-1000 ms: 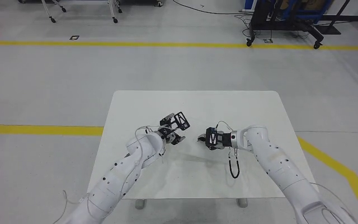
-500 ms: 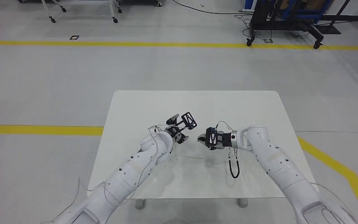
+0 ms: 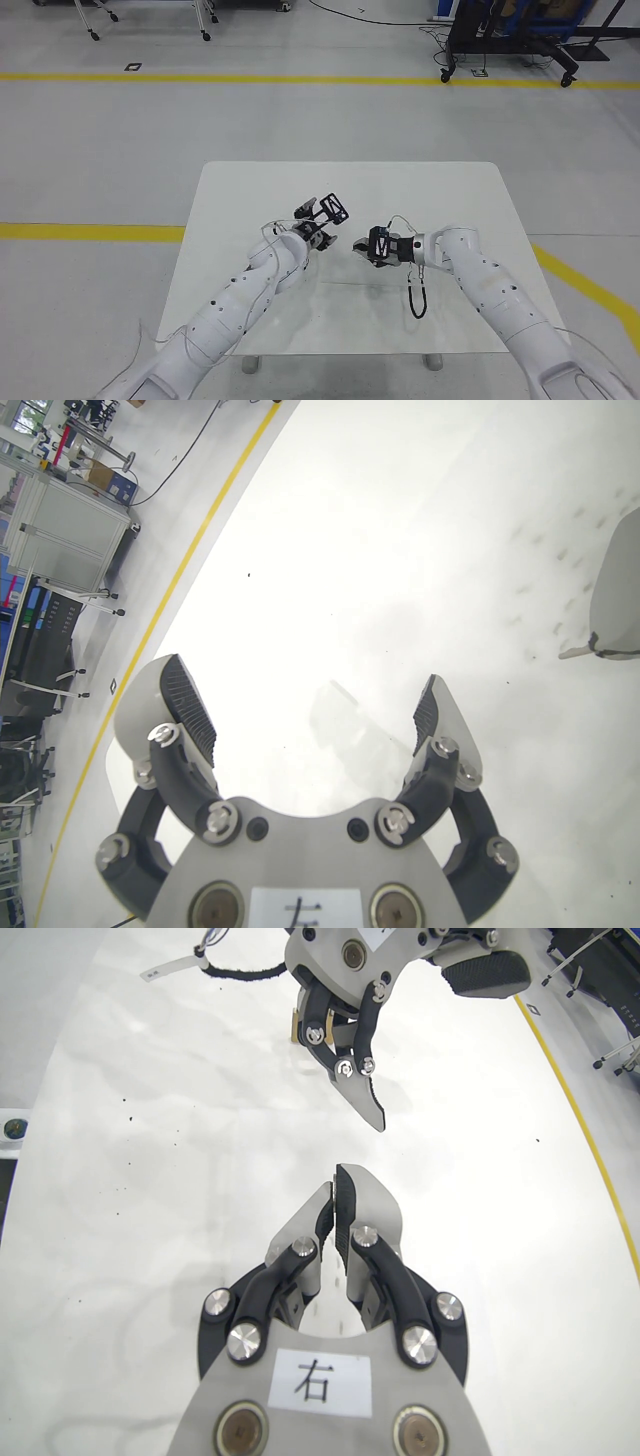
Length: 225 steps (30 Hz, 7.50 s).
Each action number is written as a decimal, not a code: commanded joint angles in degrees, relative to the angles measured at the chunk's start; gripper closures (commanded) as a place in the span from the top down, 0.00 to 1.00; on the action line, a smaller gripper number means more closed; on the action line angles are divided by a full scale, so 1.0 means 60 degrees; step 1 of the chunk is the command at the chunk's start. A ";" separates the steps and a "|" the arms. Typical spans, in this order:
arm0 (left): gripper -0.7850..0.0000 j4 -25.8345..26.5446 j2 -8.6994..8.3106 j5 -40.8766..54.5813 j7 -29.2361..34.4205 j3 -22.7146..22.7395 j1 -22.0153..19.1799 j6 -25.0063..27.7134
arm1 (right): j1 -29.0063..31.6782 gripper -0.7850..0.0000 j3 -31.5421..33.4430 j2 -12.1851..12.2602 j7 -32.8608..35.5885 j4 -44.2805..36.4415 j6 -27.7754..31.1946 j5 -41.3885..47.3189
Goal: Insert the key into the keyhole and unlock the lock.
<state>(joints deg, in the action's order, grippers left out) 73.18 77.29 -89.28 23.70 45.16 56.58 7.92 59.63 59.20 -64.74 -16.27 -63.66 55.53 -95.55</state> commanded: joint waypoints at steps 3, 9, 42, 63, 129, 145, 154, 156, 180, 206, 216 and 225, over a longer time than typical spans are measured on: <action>1.00 0.0003 -0.0323 0.1787 -0.3602 0.1510 0.0922 0.0988 | 0.0208 0.00 0.0543 0.0086 -0.0021 -0.0108 -0.0027 0.1002; 1.00 -0.0156 -0.0647 0.2623 -0.5730 0.2721 0.1533 0.2645 | 0.0696 0.00 0.1137 0.0193 0.0019 -0.0624 0.0145 0.2295; 0.48 -0.1968 -0.1278 1.4412 -0.0169 0.0705 -0.0364 0.8347 | -0.1294 0.00 -0.3390 0.0661 0.2409 0.0013 0.0411 1.2543; 0.25 -0.2089 -0.1264 1.4384 0.0351 0.0589 -0.0526 0.8347 | -0.1703 0.00 -0.4294 0.0922 0.3677 0.0086 0.0411 1.5059; 0.00 -0.2463 -0.1196 1.4667 0.1708 -0.0160 -0.1093 0.8347 | -0.0893 0.41 -0.2800 0.1402 0.6119 -0.0627 0.0411 1.4771; 0.00 -0.2374 -0.1227 1.4477 0.1422 -0.0091 -0.1035 0.8347 | -0.0988 0.11 -0.2793 0.1219 0.6469 -0.0330 0.0411 1.5392; 0.00 -0.2404 -0.1236 1.4493 0.1398 -0.0120 -0.1053 0.8347 | -0.1019 0.00 -0.2766 0.1159 0.6878 -0.0246 0.0411 1.5627; 0.00 -0.2419 -0.1236 1.4468 0.1358 -0.0117 -0.1061 0.8347 | -0.1020 0.00 -0.2752 0.1145 0.6926 -0.0238 0.0411 1.5636; 1.00 -0.2694 -0.1691 1.2322 -0.0556 0.1447 -0.0618 0.7474 | -0.0585 0.00 -0.1916 0.1195 0.6238 -0.0206 0.0411 1.4968; 1.00 0.5509 -0.2915 0.6066 0.3214 0.4345 0.3987 0.1950 | -0.0585 0.00 -0.1916 0.1195 0.6238 -0.0206 0.0411 1.4968; 0.99 0.4674 -0.2648 0.5297 0.3945 0.3057 0.3175 0.0097 | -0.0585 0.00 -0.1916 0.1195 0.6238 -0.0206 0.0411 1.4968; 0.78 0.3344 -0.2279 0.4593 0.3817 0.1811 0.2095 -0.0705 | -0.0585 0.00 -0.1916 0.1195 0.6238 -0.0206 0.0411 1.4968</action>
<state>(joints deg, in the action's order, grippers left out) 93.78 63.45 -61.87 46.67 56.51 69.56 3.71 56.12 47.70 -57.57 21.16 -64.90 58.00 -5.74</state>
